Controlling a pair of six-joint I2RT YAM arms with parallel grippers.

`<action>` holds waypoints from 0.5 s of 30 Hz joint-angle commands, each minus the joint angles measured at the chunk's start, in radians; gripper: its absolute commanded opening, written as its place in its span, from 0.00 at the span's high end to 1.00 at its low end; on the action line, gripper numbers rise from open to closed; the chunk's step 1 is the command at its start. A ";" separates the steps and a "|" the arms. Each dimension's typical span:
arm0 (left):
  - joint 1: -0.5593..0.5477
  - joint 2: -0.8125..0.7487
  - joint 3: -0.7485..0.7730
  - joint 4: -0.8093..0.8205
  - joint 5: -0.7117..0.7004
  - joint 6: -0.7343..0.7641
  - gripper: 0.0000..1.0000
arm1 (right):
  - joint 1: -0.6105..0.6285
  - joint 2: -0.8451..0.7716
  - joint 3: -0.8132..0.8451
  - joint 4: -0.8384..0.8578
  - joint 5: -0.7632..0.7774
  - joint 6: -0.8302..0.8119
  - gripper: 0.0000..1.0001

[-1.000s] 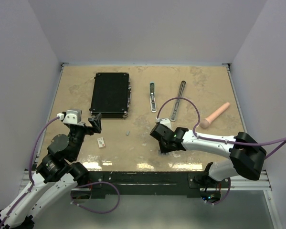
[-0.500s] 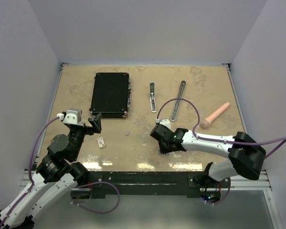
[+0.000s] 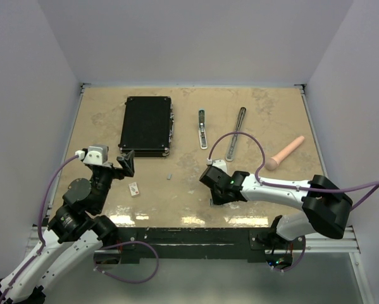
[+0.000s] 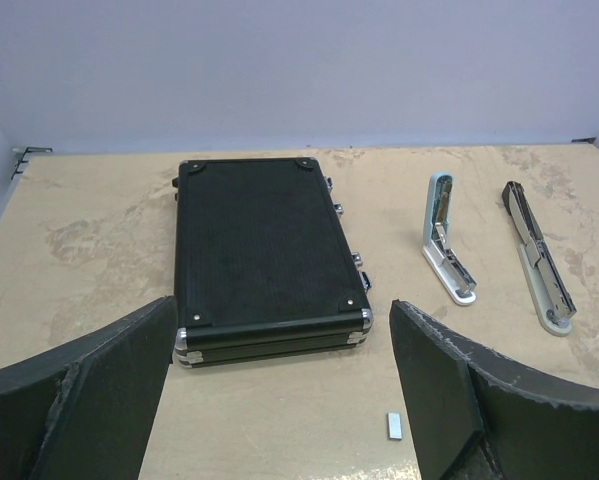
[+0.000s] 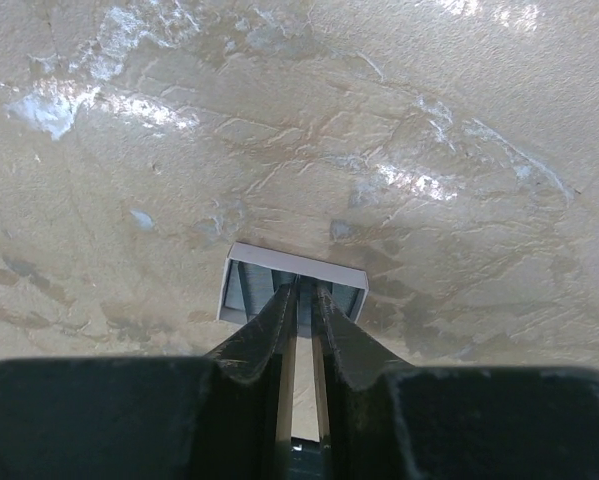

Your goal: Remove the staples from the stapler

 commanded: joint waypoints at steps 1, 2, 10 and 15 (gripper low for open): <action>-0.002 -0.005 0.010 0.033 0.005 -0.005 0.09 | -0.001 -0.017 0.003 0.026 0.006 0.028 0.85; -0.002 -0.005 0.009 0.035 0.005 -0.007 0.09 | -0.001 -0.022 0.006 0.025 0.001 0.030 0.84; 0.000 -0.004 0.009 0.035 0.008 -0.005 0.09 | -0.001 -0.040 0.034 -0.012 0.014 0.025 0.81; -0.002 -0.005 0.010 0.032 0.006 -0.005 0.09 | -0.003 -0.013 0.041 0.000 0.029 0.018 0.82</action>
